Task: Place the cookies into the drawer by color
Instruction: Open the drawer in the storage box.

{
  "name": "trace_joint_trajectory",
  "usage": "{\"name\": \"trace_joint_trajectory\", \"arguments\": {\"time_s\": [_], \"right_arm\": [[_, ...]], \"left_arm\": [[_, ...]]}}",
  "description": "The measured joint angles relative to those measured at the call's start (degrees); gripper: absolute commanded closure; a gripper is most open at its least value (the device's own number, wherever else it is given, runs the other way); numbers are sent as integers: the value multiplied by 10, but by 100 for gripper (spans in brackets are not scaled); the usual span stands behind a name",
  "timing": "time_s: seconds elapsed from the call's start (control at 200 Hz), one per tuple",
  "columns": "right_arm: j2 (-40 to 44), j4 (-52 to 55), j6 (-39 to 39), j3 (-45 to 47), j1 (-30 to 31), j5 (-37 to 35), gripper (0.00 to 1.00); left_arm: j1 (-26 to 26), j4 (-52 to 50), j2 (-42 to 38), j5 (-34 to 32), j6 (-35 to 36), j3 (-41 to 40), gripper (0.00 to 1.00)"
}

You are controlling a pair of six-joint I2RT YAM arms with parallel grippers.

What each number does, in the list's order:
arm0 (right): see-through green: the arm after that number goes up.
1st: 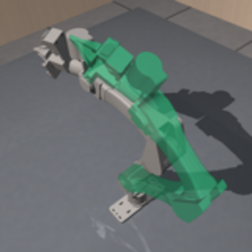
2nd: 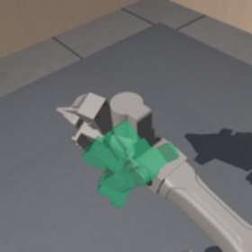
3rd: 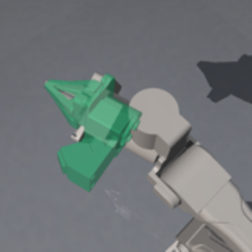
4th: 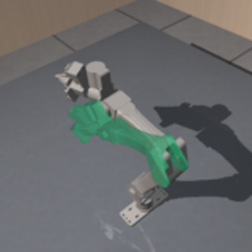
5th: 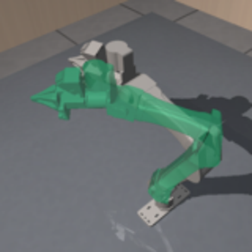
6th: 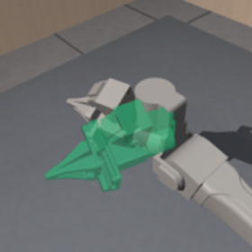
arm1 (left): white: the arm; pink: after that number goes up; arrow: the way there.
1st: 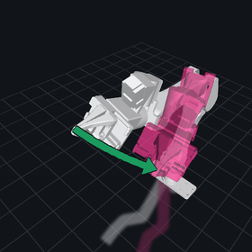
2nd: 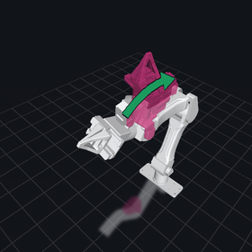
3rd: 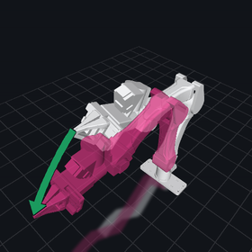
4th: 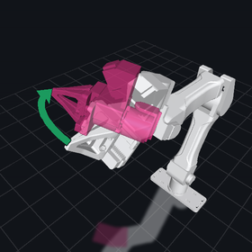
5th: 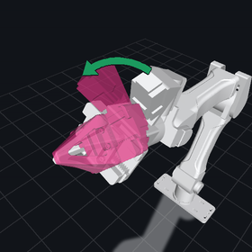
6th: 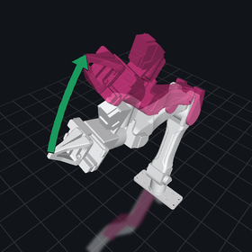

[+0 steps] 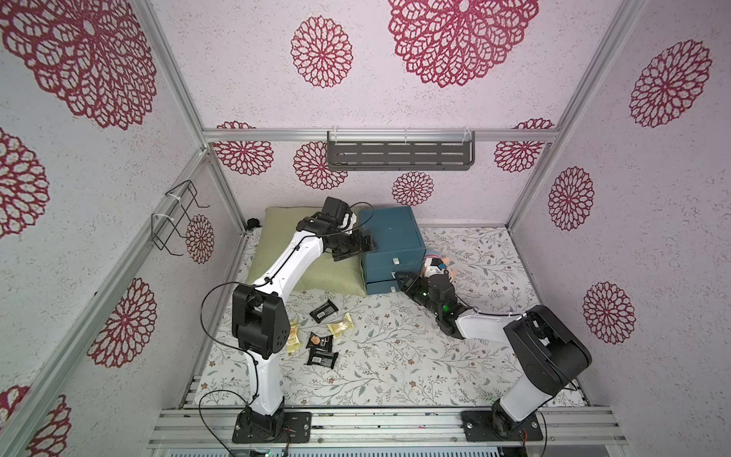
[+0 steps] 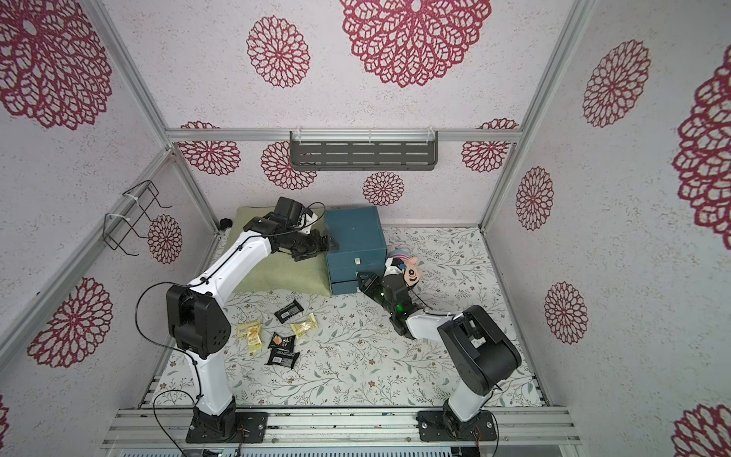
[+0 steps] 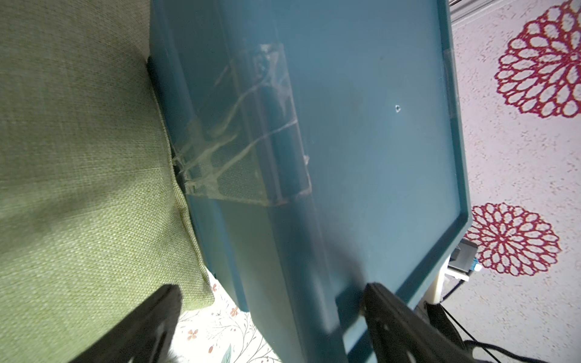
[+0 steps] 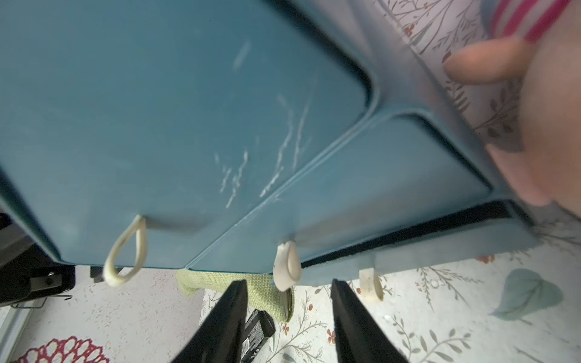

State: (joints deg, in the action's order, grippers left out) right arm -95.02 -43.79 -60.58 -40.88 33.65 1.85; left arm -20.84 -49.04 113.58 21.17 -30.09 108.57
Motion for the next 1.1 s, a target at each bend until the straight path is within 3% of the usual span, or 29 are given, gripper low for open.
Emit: {"name": "trace_joint_trajectory", "arguments": {"time_s": [0.585, 0.78, 0.906, 1.101], "right_arm": [[-36, -31, -33, -20, 11, 0, 70], [-39, -36, -40, -20, 11, 0, 83], [-39, -38, -40, -20, 11, 0, 100], [-39, -40, -41, -17, 12, -1, 100]], "left_arm": [[0, -2, -2, -3, 1, -2, 3], [0, -2, -4, -4, 1, -3, 3], [1, -2, -4, -4, 1, -3, 3], [1, -2, -4, -5, 1, -3, 3]]}}
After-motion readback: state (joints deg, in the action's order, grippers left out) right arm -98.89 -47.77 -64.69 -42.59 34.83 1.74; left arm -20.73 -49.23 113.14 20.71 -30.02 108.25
